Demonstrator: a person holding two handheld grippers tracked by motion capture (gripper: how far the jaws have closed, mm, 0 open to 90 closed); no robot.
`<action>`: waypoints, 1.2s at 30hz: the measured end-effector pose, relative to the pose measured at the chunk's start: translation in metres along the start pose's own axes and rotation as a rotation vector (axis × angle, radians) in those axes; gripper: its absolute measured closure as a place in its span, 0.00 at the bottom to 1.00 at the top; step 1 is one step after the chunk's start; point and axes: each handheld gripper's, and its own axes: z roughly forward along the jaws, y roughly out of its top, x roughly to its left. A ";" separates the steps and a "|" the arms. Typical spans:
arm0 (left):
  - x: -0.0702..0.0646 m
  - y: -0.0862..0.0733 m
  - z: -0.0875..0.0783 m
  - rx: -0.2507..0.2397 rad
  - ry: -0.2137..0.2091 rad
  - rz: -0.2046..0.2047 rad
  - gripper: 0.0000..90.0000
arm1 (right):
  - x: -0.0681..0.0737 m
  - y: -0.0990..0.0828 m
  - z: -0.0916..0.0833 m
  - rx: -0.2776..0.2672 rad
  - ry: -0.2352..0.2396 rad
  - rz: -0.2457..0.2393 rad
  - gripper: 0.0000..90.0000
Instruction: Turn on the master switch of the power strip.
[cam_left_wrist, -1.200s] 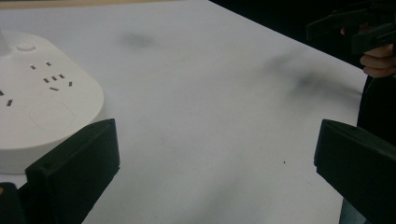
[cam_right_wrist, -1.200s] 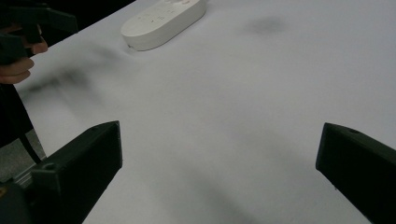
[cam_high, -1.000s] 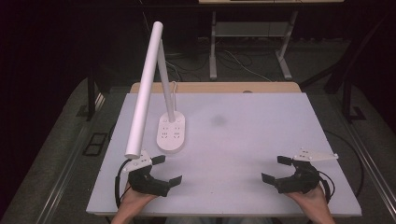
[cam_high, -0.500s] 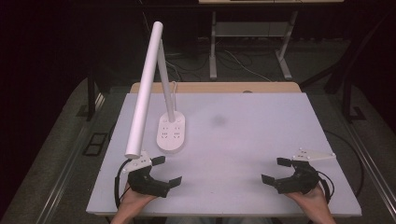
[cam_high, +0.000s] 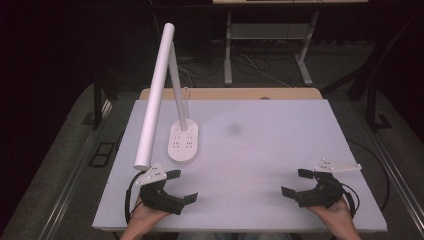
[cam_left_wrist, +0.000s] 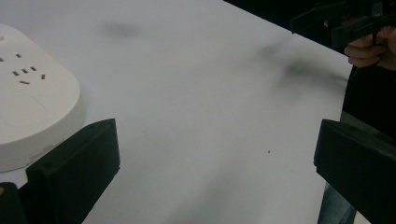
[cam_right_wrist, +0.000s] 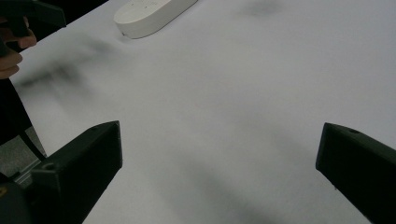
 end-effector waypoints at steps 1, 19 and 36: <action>0.000 0.000 0.000 0.005 -0.002 0.000 0.00 | 0.000 0.000 0.000 0.000 -0.001 -0.006 0.00; 0.005 0.012 -0.001 0.092 -0.013 0.011 0.00 | -0.002 0.000 -0.003 0.001 -0.009 0.011 0.00; 0.024 0.025 -0.013 0.098 0.014 -0.011 0.00 | -0.003 -0.001 -0.004 -0.002 -0.016 0.008 0.00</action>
